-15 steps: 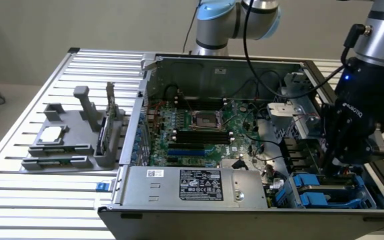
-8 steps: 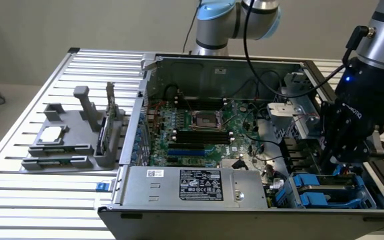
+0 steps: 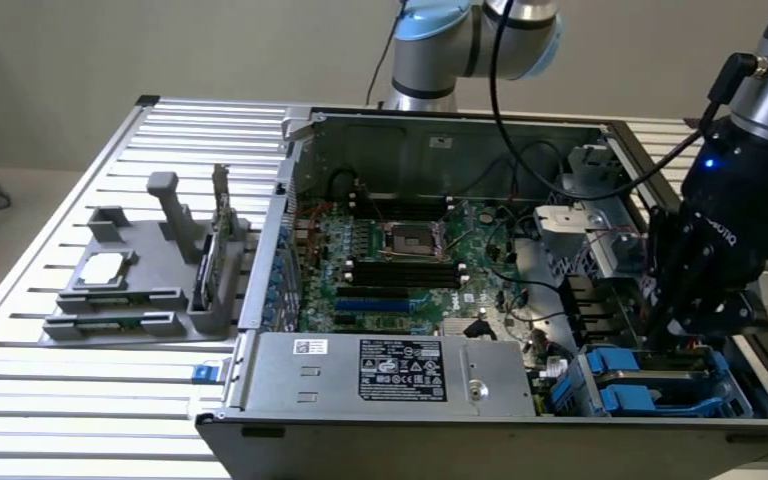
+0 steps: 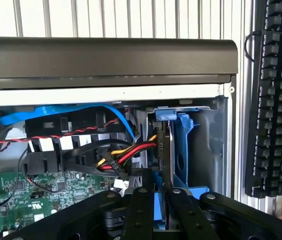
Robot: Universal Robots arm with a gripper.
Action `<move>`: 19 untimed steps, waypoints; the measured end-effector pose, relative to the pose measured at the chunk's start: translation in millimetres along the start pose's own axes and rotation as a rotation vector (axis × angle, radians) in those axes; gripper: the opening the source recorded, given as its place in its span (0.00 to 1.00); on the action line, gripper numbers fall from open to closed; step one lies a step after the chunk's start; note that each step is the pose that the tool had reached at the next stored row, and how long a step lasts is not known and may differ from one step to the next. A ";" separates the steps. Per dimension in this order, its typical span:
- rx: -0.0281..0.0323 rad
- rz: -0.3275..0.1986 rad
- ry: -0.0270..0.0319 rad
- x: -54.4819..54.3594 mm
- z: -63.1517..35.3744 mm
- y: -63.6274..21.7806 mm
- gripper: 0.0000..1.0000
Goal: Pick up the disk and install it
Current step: 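Insert the second disk wire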
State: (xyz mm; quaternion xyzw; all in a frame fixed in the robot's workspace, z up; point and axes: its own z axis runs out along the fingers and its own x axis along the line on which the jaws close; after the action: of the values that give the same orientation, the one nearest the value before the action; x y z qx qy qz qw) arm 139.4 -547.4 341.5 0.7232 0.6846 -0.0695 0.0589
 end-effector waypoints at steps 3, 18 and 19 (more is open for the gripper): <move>0.0011 0.000 0.0199 -5.3 0.8 0.3 0.17; -0.0041 -0.007 0.1134 -21.3 1.5 1.1 0.17; -0.0054 -0.007 0.1164 -22.7 1.6 1.2 0.17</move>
State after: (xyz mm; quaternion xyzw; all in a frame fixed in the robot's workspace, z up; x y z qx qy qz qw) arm 139.4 -570.1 344.1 0.7234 0.6896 -0.0257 0.0207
